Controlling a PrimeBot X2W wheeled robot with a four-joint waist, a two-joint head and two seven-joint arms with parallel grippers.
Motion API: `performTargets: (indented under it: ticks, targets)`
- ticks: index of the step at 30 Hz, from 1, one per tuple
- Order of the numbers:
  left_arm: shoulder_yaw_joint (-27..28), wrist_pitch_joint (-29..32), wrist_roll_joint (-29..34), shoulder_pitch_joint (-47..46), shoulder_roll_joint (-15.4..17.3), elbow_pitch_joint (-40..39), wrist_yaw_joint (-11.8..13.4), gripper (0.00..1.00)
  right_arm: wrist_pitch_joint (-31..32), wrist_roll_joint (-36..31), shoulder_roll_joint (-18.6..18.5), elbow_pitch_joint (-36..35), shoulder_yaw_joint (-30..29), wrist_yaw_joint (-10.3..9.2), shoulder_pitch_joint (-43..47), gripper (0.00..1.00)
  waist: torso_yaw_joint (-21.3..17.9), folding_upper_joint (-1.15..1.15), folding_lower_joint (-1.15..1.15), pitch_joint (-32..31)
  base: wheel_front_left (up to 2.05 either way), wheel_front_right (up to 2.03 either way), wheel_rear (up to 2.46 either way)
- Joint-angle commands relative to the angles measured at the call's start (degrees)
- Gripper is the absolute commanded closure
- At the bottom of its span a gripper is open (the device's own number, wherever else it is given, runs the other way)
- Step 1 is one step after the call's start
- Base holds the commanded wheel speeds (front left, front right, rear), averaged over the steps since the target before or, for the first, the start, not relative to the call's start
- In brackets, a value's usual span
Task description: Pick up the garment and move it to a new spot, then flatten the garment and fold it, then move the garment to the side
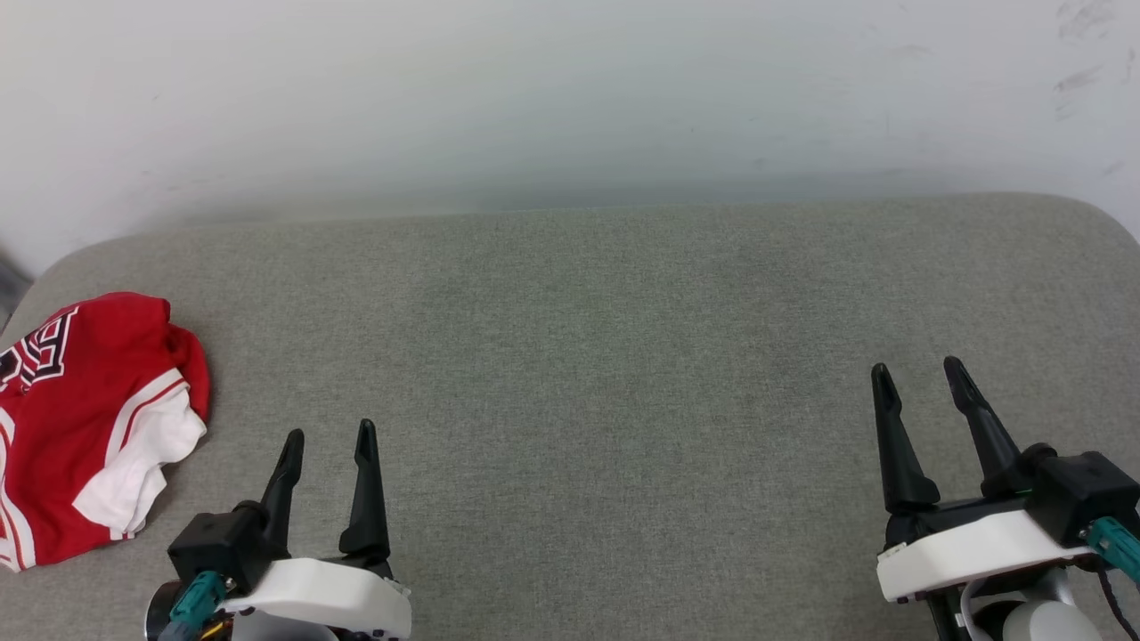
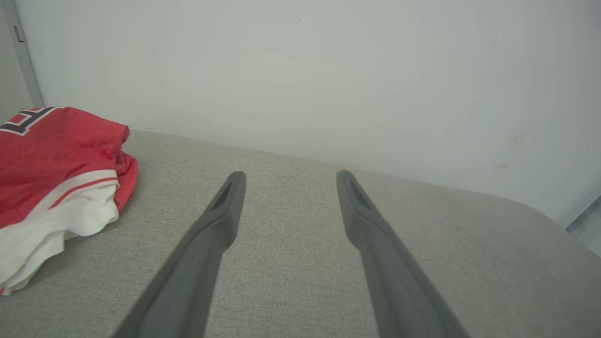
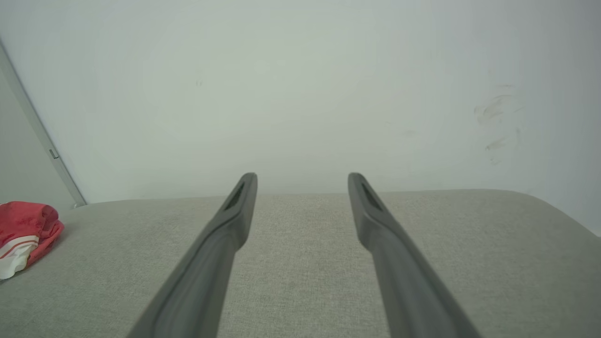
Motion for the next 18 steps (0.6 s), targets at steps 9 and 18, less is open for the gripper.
performTargets:
  ticks: [9,18]
  targets:
    - [-4.93,-1.60,3.51,-0.51,2.65,-0.12,2.47,0.00,-1.61,-5.21,0.06,-0.60,0.22,0.00,0.03,0.00,-0.15,0.00,0.00,0.30,0.00,0.00,0.00]
    - [-6.22,-2.79,6.96,0.19,3.38,-0.84,3.32,0.00,-2.75,-9.98,0.08,-1.13,1.03,0.00,0.53,0.00,-0.26,0.00,0.00,0.35,0.00,0.00,0.00]
